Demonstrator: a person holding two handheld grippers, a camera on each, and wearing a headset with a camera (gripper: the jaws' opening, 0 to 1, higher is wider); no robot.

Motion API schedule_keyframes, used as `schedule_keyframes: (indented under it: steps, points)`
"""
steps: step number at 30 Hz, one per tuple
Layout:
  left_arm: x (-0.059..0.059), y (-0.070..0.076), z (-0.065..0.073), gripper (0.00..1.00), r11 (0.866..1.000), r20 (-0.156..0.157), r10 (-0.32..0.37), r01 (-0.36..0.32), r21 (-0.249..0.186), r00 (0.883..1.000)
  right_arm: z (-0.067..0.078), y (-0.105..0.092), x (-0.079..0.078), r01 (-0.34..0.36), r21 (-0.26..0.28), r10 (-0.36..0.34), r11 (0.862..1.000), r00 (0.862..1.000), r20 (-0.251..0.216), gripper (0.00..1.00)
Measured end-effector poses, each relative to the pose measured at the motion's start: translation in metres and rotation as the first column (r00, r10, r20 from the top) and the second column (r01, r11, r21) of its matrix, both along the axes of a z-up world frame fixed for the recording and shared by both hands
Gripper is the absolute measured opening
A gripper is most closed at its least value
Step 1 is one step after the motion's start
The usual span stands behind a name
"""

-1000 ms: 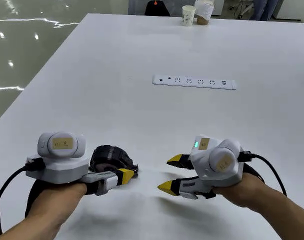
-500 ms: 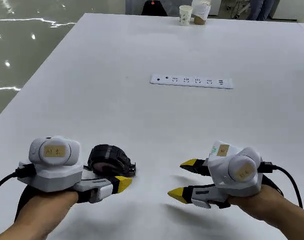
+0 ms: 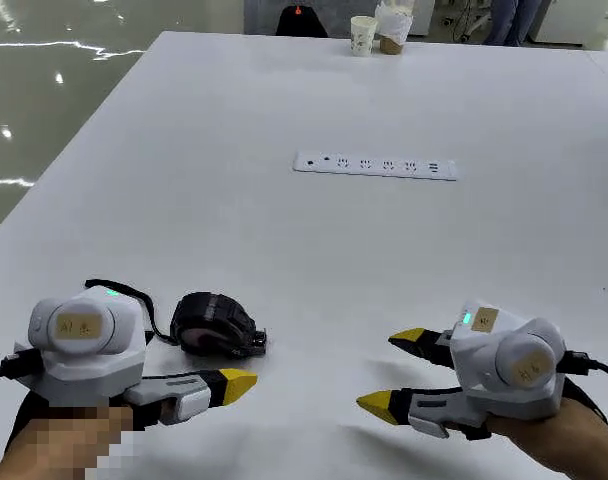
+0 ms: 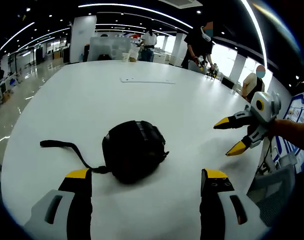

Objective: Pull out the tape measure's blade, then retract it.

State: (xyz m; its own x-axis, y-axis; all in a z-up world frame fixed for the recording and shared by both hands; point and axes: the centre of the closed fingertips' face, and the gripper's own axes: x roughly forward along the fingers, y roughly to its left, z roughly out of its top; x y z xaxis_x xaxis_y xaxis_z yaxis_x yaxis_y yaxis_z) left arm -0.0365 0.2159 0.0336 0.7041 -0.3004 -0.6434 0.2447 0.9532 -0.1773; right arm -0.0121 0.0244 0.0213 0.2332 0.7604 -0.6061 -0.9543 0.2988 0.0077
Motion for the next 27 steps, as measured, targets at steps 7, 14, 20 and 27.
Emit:
schedule_keyframes:
  steps: [7,14,20,27]
  points:
    - [-0.004,-0.002,0.004,0.93,0.998,0.055,-0.058,0.058,0.003,0.997,0.005,-0.015,-0.003,0.047,0.036,-0.047,0.998,0.999,0.007,0.55]
    - [-0.010,-0.003,0.008,0.98,0.995,0.101,-0.091,0.094,-0.028,0.991,0.010,-0.024,-0.005,0.094,0.071,-0.096,0.993,0.995,0.021,0.59]
    - [-0.017,-0.005,0.007,0.99,0.986,0.122,-0.165,0.166,0.002,0.979,0.010,-0.031,-0.008,0.114,0.079,-0.116,0.990,0.993,0.026,0.64]
    - [-0.019,-0.009,0.013,0.99,0.976,0.157,-0.216,0.216,0.017,0.964,0.014,-0.040,-0.012,0.143,0.100,-0.147,0.985,0.989,0.031,0.72]
